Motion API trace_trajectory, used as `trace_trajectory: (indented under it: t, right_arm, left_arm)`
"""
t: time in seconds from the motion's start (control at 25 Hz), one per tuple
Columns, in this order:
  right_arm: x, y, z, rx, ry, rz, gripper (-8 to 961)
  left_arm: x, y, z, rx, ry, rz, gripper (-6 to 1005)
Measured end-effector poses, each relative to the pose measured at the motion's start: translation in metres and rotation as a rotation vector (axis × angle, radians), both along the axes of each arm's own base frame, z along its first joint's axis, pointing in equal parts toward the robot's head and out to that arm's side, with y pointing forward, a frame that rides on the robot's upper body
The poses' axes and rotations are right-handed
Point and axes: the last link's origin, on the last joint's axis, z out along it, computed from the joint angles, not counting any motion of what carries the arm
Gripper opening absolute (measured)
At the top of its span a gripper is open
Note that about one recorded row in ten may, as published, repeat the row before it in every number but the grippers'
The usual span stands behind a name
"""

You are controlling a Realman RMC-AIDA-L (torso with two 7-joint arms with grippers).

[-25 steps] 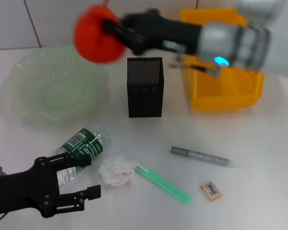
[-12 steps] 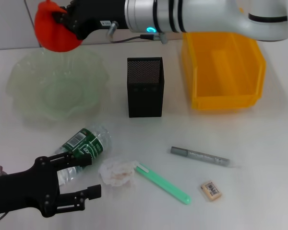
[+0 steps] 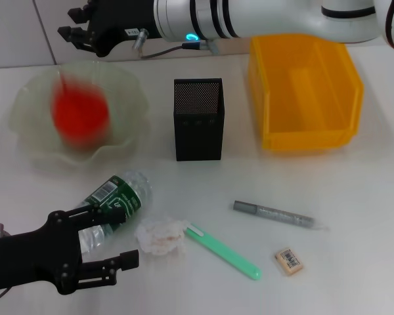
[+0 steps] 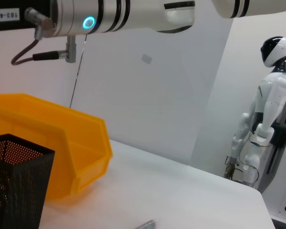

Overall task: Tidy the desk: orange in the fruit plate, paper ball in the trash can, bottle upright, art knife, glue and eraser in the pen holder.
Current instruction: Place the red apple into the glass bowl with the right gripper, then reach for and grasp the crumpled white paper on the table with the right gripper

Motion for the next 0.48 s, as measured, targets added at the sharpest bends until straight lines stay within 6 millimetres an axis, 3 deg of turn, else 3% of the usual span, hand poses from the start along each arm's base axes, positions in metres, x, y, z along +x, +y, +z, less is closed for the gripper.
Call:
trace_trajectory:
  t: [0.12, 0.24, 0.28, 0.36, 0.48]
  right_arm:
    - [0.002, 0.0, 0.001, 0.002, 0.018, -0.014, 189]
    - [0.004, 0.0, 0.005, 0.001, 0.04, -0.023, 415]
    - [0.005, 0.0, 0.007, -0.002, 0.056, -0.032, 448]
    - [0.009, -0.002, 0.016, -0.025, 0.121, -0.059, 515]
    - [0.023, -0.017, 0.045, -0.122, 0.288, -0.107, 614]
  left_arm:
    - [0.0, 0.0, 0.0, 0.0, -0.001, 0.002, 799]
    - [-0.001, -0.001, 0.001, 0.003, -0.003, 0.005, 799]
    - [-0.001, -0.001, 0.001, 0.003, -0.003, 0.005, 799]
    - [-0.003, -0.002, 0.001, 0.006, -0.002, 0.011, 799]
    - [-0.004, -0.003, 0.002, 0.009, -0.002, 0.016, 799]
